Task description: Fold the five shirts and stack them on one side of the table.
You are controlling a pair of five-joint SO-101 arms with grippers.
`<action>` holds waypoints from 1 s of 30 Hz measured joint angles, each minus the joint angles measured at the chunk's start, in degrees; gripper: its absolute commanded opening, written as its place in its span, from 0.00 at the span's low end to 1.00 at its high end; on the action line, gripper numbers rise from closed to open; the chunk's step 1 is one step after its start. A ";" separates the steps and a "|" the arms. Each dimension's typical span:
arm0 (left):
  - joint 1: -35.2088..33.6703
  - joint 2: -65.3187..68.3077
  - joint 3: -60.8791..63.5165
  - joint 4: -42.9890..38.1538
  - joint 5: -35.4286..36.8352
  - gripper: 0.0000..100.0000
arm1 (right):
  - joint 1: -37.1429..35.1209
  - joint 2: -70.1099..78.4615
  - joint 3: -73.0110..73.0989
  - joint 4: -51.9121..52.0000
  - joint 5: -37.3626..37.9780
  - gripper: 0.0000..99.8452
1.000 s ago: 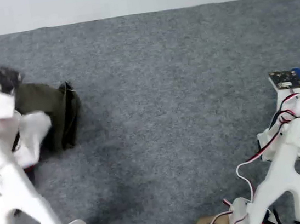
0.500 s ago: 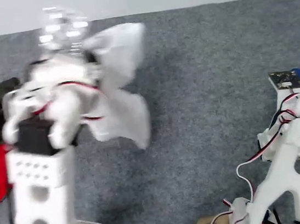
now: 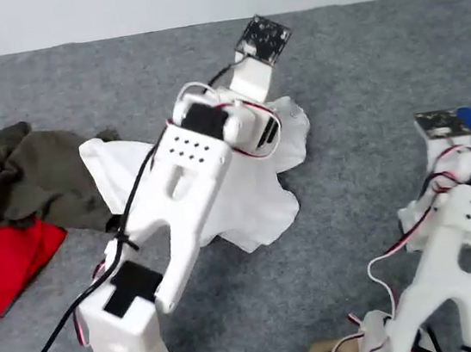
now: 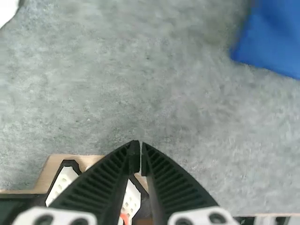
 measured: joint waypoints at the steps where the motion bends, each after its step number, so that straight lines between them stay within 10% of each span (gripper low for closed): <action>1: -0.09 0.62 -3.25 3.25 0.00 0.18 | -1.67 0.00 0.00 0.00 0.00 0.03; 12: -15.21 1.14 -27.43 28.84 -3.69 0.18 | -30.95 0.00 0.00 -2.02 -4.84 0.19; 30: -43.52 -9.76 -0.26 28.04 -6.86 0.18 | -57.23 38.95 -18.64 -11.08 -5.45 0.19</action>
